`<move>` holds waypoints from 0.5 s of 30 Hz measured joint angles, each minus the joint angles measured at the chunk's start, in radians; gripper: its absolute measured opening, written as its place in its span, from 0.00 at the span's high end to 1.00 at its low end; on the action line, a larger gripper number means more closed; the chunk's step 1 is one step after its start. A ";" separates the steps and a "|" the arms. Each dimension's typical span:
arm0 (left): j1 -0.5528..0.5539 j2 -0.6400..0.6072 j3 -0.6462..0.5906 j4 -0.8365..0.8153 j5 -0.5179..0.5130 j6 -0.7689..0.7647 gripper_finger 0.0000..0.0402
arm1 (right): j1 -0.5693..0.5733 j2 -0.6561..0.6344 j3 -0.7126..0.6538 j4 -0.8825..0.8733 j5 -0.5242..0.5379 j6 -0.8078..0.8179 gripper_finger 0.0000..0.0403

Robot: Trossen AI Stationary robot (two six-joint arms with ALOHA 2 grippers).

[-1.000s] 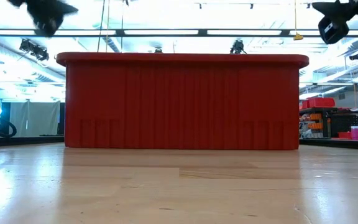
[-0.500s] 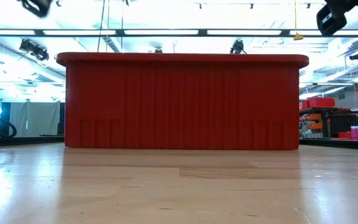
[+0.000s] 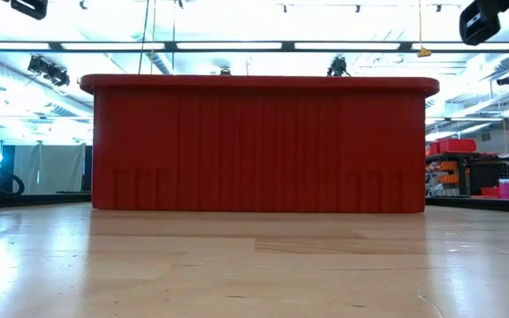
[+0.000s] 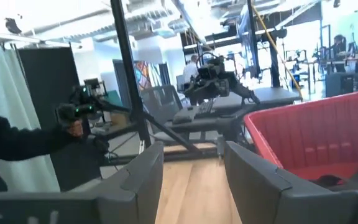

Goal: Pick and place slides into bin
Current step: Return to Home Position

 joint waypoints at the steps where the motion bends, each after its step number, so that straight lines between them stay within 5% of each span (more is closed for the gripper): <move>1: -0.001 0.002 0.004 -0.002 0.000 0.009 0.50 | 0.000 -0.001 -0.014 0.021 0.001 0.007 0.56; 8: -0.002 0.003 -0.016 -0.021 0.012 0.023 0.49 | 0.000 0.003 -0.108 0.077 0.006 0.053 0.56; 15: -0.002 0.005 -0.117 0.142 0.012 0.023 0.50 | 0.000 0.000 -0.297 0.388 0.000 0.136 0.56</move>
